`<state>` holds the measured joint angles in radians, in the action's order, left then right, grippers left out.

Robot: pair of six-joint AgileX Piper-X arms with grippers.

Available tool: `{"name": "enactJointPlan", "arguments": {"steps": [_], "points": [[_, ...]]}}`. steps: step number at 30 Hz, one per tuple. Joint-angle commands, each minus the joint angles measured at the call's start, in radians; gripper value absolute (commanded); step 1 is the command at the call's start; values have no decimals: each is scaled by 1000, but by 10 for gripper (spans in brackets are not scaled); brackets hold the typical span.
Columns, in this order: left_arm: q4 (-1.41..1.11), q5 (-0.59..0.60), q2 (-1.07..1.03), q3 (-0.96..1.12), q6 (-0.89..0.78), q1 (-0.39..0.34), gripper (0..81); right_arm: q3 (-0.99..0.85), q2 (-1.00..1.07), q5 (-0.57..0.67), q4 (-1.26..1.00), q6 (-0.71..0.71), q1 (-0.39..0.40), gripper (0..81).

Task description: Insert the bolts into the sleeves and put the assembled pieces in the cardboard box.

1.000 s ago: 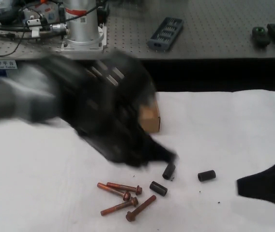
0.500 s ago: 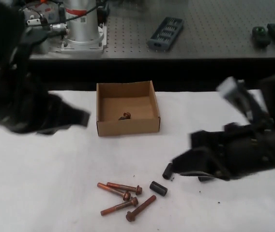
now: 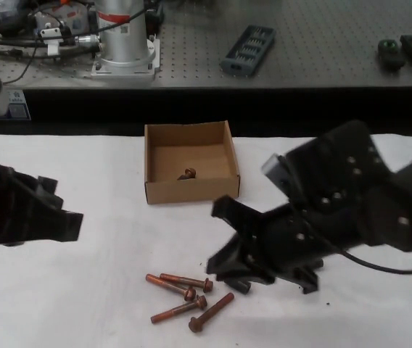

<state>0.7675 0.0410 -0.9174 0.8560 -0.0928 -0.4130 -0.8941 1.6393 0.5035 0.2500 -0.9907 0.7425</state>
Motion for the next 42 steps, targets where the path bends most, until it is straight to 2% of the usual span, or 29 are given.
{"name": "enactJointPlan", "arguments": {"steps": [1, 10, 12, 15, 17, 22, 29, 31, 37, 42], "points": [[-6, -36, 23, 2, 49, 7, 4, -38, 30, -1, -18, -18, 19, 115], [-6, -35, 31, 2, 55, 52, 4, -131, 130, -12, -33, -139, 83, 127], [-6, -33, 33, 2, 55, 60, 4, -131, 130, -20, -33, -164, 87, 165], [-6, -29, 34, 2, 55, 70, 4, -131, 130, -32, -33, -239, 87, 264], [-6, -30, 34, 2, 55, 71, 4, -131, 130, -55, -33, -289, 87, 291], [-6, -30, 34, 2, 55, 71, 4, -131, 130, -130, -33, -507, 111, 286], [-6, -30, 34, 2, 55, 71, 4, -131, 130, -241, 55, -676, 183, 286], [-6, -30, 34, 2, 55, 71, 4, -131, 130, -283, 94, -692, 202, 281], [-6, -30, 34, 2, 55, 71, 4, -118, 130, -356, 168, -693, 204, 185], [-6, -30, 34, 2, 55, 71, 4, -116, 163, -320, 122, -704, 200, 244]]}}
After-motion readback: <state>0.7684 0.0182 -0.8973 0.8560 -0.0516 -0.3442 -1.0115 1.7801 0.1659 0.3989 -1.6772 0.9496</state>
